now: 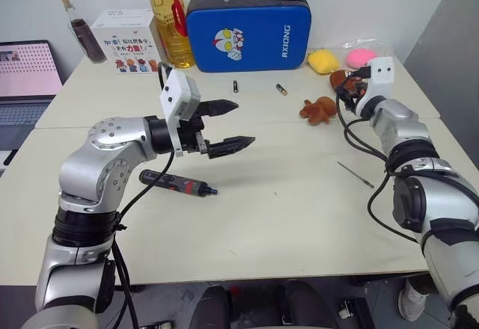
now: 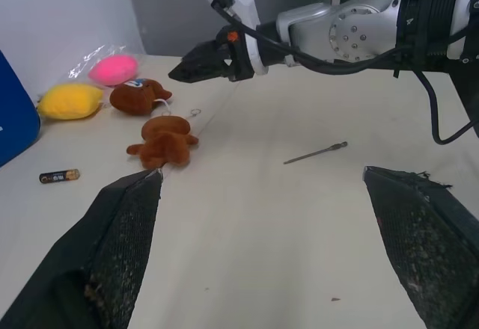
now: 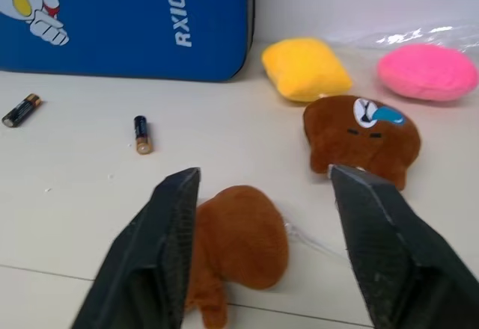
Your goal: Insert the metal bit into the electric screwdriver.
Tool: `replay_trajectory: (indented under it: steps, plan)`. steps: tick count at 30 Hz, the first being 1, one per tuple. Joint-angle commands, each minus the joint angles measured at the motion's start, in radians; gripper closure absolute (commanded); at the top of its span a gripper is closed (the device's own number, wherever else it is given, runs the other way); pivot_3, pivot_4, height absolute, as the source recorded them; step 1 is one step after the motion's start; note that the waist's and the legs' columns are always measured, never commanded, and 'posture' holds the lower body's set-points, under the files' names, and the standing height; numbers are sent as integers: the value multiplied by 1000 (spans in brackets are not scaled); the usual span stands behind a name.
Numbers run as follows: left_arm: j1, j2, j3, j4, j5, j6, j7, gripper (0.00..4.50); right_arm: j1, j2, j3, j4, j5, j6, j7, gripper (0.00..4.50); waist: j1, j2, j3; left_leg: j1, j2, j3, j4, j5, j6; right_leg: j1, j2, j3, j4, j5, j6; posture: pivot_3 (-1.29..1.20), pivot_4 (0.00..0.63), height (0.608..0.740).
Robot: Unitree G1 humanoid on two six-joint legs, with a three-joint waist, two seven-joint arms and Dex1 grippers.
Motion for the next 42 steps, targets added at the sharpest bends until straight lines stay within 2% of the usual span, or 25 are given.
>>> replay_trajectory:
  steps: [1, 4, 6, 7, 12, 16, 23, 26, 35, 42]
  plan:
    - [-13, 19, 15, -24, 1, -10, -6, 0, -19, -14, -24, -45, 27, -11, 51, 629, -1, 0, 0, 0, 0, 0, 0, 0, 0, 0, 0, 0, 0, 0, 0, 0, 150, 740]
    - [-11, 99, 22, 18, 26, -26, -71, 0, 57, -15, 30, -227, 52, 78, 274, 57, -2, 0, 0, 0, 0, 0, 0, 0, 0, 0, 1, 0, 0, 0, 0, 0, 150, 740]
    - [-5, 208, 17, 65, 59, -51, -171, 0, 229, -43, 100, -577, 126, 215, 458, 57, -3, 1, 0, 1, 1, 0, -1, 0, 1, 0, 1, 0, 0, 0, 0, 0, 150, 740]
    - [-2, 253, 8, 85, 75, -66, -216, 0, 308, -59, 123, -729, 151, 266, 502, 57, -2, 1, 1, 0, 2, -2, -1, 0, 1, 0, 2, -1, -1, 0, 0, 0, 150, 740]
    - [-36, 402, -107, 216, 238, -241, -401, 0, 612, -141, 183, -1309, 320, 553, 592, 57, 7, 9, 5, -1, 0, -4, 0, -2, 3, 0, 2, -4, 1, -1, 0, 0, 150, 740]
    - [-84, 434, -207, 299, 367, -389, -500, 0, 765, -158, 236, -1565, 360, 610, 578, 57, 13, 9, 5, 0, 0, -5, 2, -2, 4, 1, 3, -5, 1, -1, 0, 0, 150, 740]
    - [-113, 344, -332, 391, 536, -592, -524, 0, 905, -100, 353, -1733, 329, 595, 484, 57, 12, 8, 6, 0, 0, -4, 2, -2, 4, 1, 4, -5, 1, -1, 0, 0, 150, 740]
    - [-113, 297, -359, 396, 571, -619, -523, 0, 938, -90, 393, -1780, 324, 586, 466, 57, 13, 8, 6, -1, 0, -5, 2, -2, 4, 1, 3, -5, 0, -1, 0, 0, 150, 740]
    - [-134, 270, -418, 502, 699, -744, -544, 0, 966, -56, 415, -1817, 325, 597, 405, 57, 7, 6, 7, 0, 1, -5, 2, -2, 4, 1, 4, -6, 1, -1, 0, 0, 150, 740]
    - [-130, 188, -435, 573, 733, -790, -522, 0, 973, -46, 421, -1817, 312, 583, 378, 57, 5, 5, 7, 0, 1, -6, 2, -2, 4, 1, 4, -6, 1, -1, 0, 0, 150, 740]
